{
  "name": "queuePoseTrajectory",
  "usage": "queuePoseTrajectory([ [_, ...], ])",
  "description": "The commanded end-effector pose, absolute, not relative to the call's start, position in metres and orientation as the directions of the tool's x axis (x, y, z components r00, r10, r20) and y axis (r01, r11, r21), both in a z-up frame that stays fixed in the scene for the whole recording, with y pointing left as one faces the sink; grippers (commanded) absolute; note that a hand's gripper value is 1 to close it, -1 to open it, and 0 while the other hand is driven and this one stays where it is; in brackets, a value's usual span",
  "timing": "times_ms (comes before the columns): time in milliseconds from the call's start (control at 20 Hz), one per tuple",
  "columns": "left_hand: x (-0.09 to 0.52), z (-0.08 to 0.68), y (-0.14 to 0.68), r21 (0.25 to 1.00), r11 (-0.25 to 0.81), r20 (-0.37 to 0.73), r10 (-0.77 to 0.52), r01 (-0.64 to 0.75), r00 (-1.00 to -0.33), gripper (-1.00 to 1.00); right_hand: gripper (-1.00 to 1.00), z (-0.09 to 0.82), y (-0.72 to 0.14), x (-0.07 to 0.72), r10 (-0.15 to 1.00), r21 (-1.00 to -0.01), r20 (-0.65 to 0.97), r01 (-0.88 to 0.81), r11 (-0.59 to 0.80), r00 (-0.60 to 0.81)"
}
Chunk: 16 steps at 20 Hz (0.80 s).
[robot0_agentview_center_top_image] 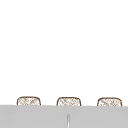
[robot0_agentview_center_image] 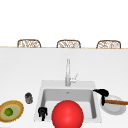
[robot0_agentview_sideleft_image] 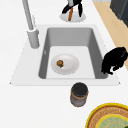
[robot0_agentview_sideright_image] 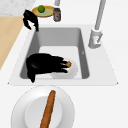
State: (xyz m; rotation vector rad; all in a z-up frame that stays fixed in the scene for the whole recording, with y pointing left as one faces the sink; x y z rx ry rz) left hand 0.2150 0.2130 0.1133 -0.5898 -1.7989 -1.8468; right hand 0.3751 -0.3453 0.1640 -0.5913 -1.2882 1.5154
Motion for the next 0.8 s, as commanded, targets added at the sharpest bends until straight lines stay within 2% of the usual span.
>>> queuePoseTrajectory([
  [0,0.215,0.113,0.213,0.786,-0.01,0.617,-0.048,0.618,-0.786,0.0,-1.0,0.164,-0.336,0.358,0.923,-0.951,0.126,-0.308,0.008,-0.364],
  [200,0.215,0.113,0.213,0.786,-0.01,0.617,-0.048,0.618,-0.786,0.0,-1.0,0.174,-0.325,0.344,0.929,-0.965,0.104,-0.263,0.008,-0.355],
  [500,0.215,0.113,0.213,0.786,-0.01,0.617,-0.048,0.618,-0.786,0.0,-1.0,0.176,-0.318,0.304,0.94,-0.955,0.1,-0.296,-0.001,-0.326],
  [750,0.215,0.113,0.213,0.786,-0.01,0.617,-0.048,0.618,-0.786,0.0,-1.0,0.177,-0.306,0.271,0.93,-0.977,0.121,-0.205,0.05,-0.346],
])
